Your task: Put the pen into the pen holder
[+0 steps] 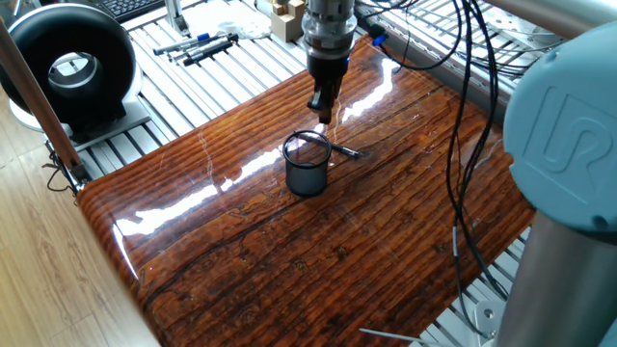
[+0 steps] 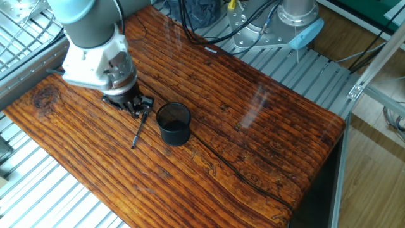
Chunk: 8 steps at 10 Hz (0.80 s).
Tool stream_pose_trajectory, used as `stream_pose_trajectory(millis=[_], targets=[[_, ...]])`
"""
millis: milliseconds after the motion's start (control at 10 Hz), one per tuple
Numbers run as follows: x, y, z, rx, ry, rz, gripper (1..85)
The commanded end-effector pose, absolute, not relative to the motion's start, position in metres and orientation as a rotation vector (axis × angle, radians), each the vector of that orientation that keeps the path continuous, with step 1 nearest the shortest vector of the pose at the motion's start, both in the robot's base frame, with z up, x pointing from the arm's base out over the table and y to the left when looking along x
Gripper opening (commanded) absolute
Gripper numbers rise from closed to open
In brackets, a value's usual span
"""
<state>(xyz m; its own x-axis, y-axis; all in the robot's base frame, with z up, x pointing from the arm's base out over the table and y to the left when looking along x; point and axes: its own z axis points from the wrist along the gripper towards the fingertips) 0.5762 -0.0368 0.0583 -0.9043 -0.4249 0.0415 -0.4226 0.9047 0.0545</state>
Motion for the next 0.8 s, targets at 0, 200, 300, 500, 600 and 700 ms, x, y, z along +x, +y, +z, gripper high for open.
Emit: stream_pose_trajectory(millis=[0, 200, 300, 500, 600, 700], targets=[[0.582, -0.032, 0.043, 0.645, -3.034, -0.079, 30.7], [0.583, -0.034, 0.038, 0.64, -3.038, -0.073, 31.7], [0.584, -0.035, 0.036, 0.645, -3.039, -0.067, 32.3], [0.586, -0.034, 0.032, 0.641, -3.045, -0.066, 32.7], [0.587, -0.034, 0.03, 0.641, -3.045, -0.066, 32.7], [0.588, -0.035, 0.027, 0.65, -3.041, -0.064, 33.0]])
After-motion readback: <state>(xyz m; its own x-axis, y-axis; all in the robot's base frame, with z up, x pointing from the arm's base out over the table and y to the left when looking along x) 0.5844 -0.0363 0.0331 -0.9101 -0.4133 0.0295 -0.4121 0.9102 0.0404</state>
